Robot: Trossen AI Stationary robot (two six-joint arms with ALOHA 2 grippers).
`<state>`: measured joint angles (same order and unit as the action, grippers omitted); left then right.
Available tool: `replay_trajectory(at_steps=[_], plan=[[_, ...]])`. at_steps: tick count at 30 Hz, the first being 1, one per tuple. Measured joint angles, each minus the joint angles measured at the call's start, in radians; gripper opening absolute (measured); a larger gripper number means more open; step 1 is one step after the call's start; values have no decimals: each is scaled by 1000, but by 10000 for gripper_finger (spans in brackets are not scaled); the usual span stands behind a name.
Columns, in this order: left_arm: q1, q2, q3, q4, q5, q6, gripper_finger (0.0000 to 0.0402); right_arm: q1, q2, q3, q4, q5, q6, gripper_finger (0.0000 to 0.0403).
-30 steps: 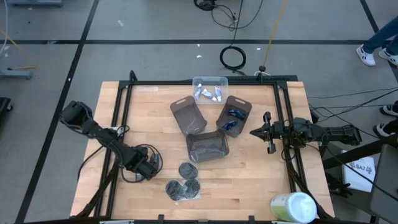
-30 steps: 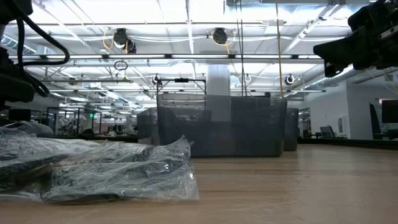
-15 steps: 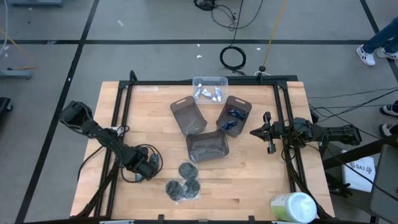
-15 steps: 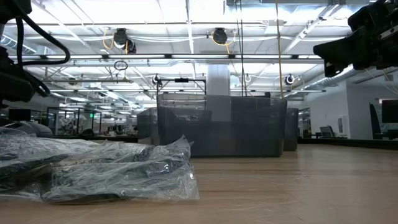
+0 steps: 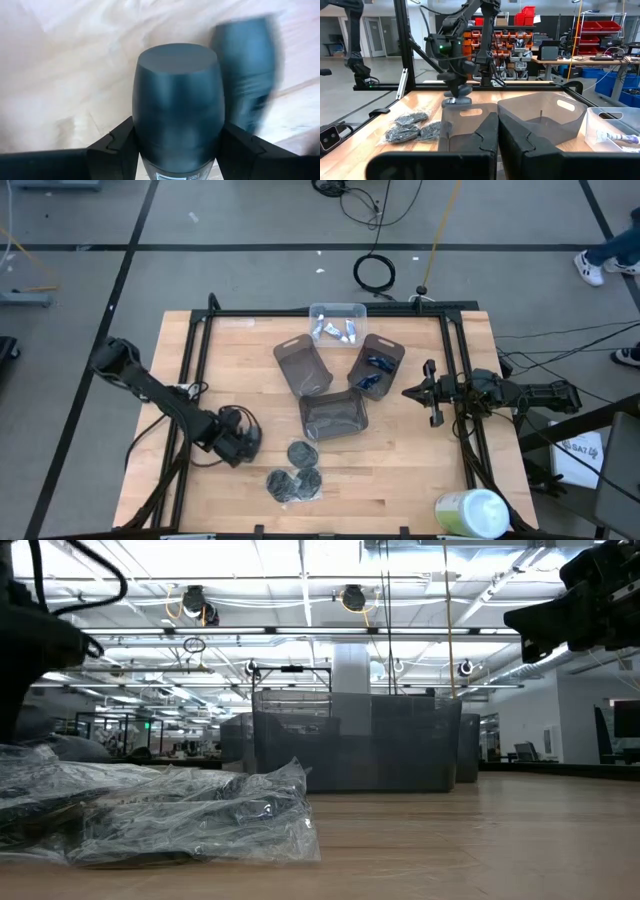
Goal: Pick & Place Travel size toiletries
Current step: Put the left gray deodorant into the top left black transparent bin
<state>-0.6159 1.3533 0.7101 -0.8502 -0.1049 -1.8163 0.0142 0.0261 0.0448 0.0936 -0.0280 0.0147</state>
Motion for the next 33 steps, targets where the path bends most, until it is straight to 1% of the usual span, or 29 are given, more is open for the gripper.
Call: replay_trajectory(at_steps=[6,11,14,16,21,24,26,28,33], plan=[[0,-114,1,-12,-169,80,195,0,0,0,0,0,0,4],[0,-202,2,-13,-379,202,199,0,0,0,0,0,0,4],[0,-243,2,-12,-488,285,199,0,0,0,0,0,0,4],[0,-266,2,-11,-546,334,195,0,0,0,0,0,0,4],[5,-302,2,-12,-649,426,195,0,0,0,0,0,0,4],[24,-308,2,-8,-665,467,195,0,0,0,0,0,0,4],[37,-308,-10,42,-666,510,195,0,0,0,0,0,0,4],[56,-309,-42,142,-653,579,195,0,0,0,0,0,0,4],[109,-308,-159,462,-576,786,195,0,0,0,0,0,0,4]])
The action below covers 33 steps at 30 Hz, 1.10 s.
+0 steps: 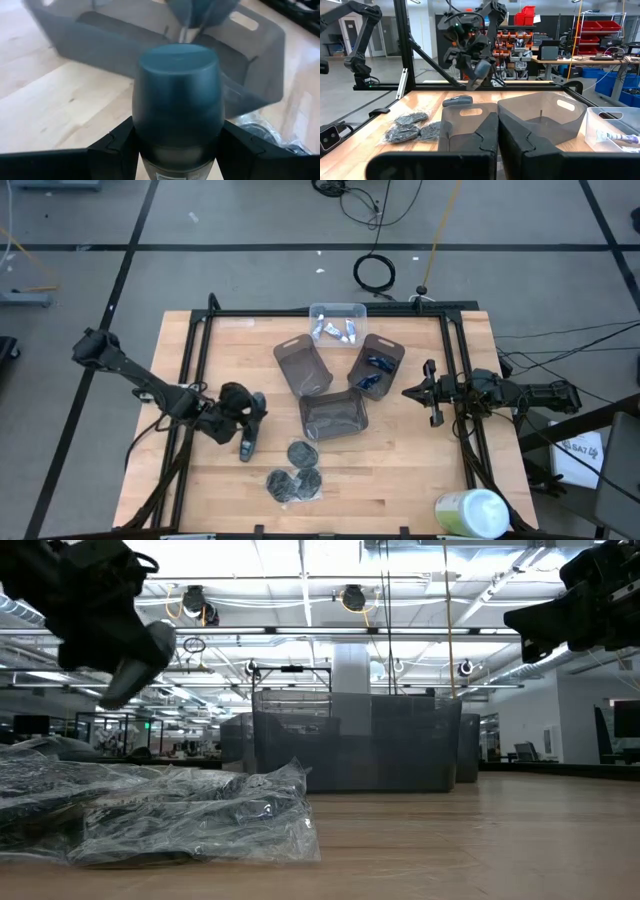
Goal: Pick & Place Travel size toiletries
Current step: Put the left gray deodorant into the top left black transparent bin
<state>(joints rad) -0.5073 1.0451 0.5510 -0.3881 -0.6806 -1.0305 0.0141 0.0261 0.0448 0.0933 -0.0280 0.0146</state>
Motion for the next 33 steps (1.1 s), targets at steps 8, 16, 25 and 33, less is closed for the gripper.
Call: replay_trajectory(at_steps=[8,16,25,33], plan=[[75,-91,-109,276,5,310,195,0,0,0,0,0,0,4],[188,-261,-231,570,135,664,195,0,0,0,0,0,0,4],[426,-331,-312,802,420,825,195,0,0,0,0,0,0,4],[648,-248,-281,819,565,785,195,0,0,0,0,0,0,4]])
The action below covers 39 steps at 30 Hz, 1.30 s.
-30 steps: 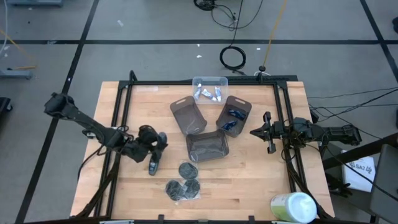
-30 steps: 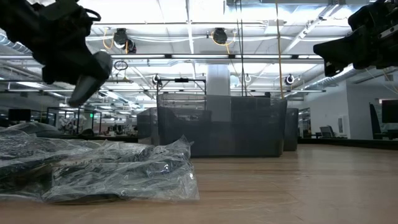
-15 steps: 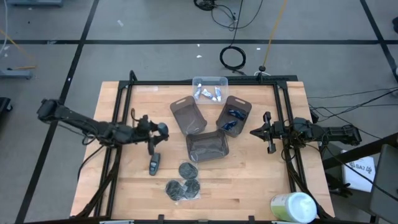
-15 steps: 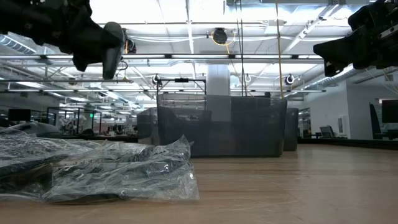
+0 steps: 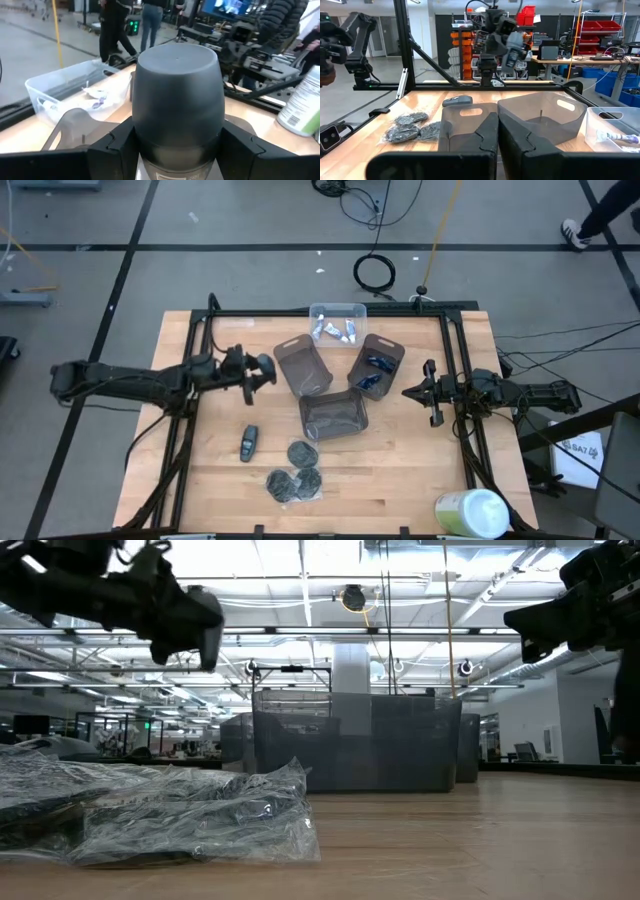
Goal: Pick & Place Travel size toiletries
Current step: Put the left gray deodorant into the top left black transparent bin
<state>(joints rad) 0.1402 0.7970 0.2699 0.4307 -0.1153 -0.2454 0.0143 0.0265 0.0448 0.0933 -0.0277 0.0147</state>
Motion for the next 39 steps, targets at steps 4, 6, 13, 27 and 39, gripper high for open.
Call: replay_trajectory(at_steps=[4,6,13,27,39], plan=[[81,83,58,-12,90,-24,195,0,0,0,0,0,0,4],[109,135,111,-43,129,-21,195,0,0,0,0,0,0,4],[174,332,370,-321,170,47,195,0,0,0,0,0,0,4],[254,664,666,-600,171,102,195,0,0,0,0,0,0,4],[283,792,669,-618,170,49,196,0,0,0,0,0,0,4]])
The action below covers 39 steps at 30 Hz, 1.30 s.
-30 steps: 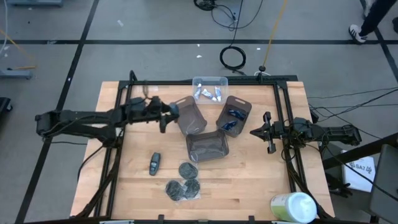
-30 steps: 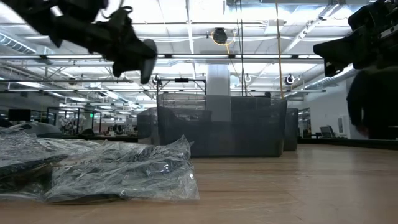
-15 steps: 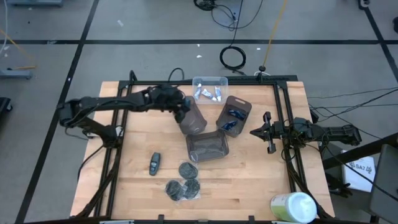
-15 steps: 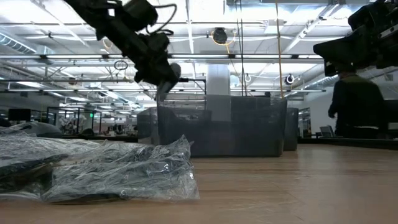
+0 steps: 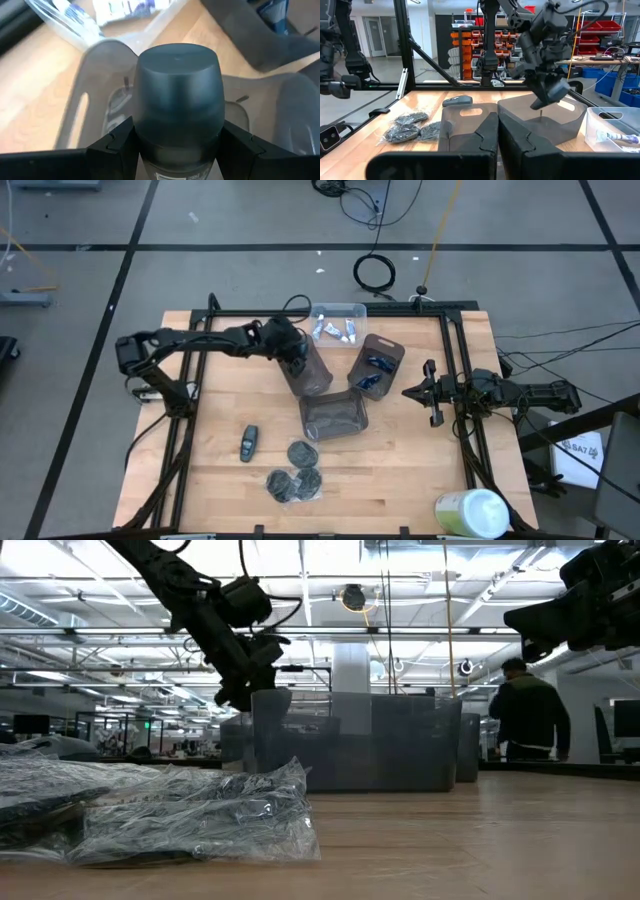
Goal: Pick & Place Travel size toiletries
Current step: Put the left gray deodorant into the top left black transparent bin, then put the gray deodorant into the top left black transparent bin
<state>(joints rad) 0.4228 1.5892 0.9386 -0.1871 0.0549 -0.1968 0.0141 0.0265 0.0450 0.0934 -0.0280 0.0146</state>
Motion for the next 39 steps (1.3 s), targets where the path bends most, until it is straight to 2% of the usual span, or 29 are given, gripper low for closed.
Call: replay_trajectory(at_steps=[4,11,18,26,39], plan=[[0,36,0,-4,0,-15,206,0,0,0,0,0,0,4],[0,80,0,9,24,-22,196,0,0,0,0,0,0,4],[0,87,0,8,24,-24,221,0,0,0,0,0,0,4],[0,87,0,8,24,-34,217,0,0,0,0,0,0,4],[0,86,0,6,25,-60,294,0,0,0,0,0,0,4]])
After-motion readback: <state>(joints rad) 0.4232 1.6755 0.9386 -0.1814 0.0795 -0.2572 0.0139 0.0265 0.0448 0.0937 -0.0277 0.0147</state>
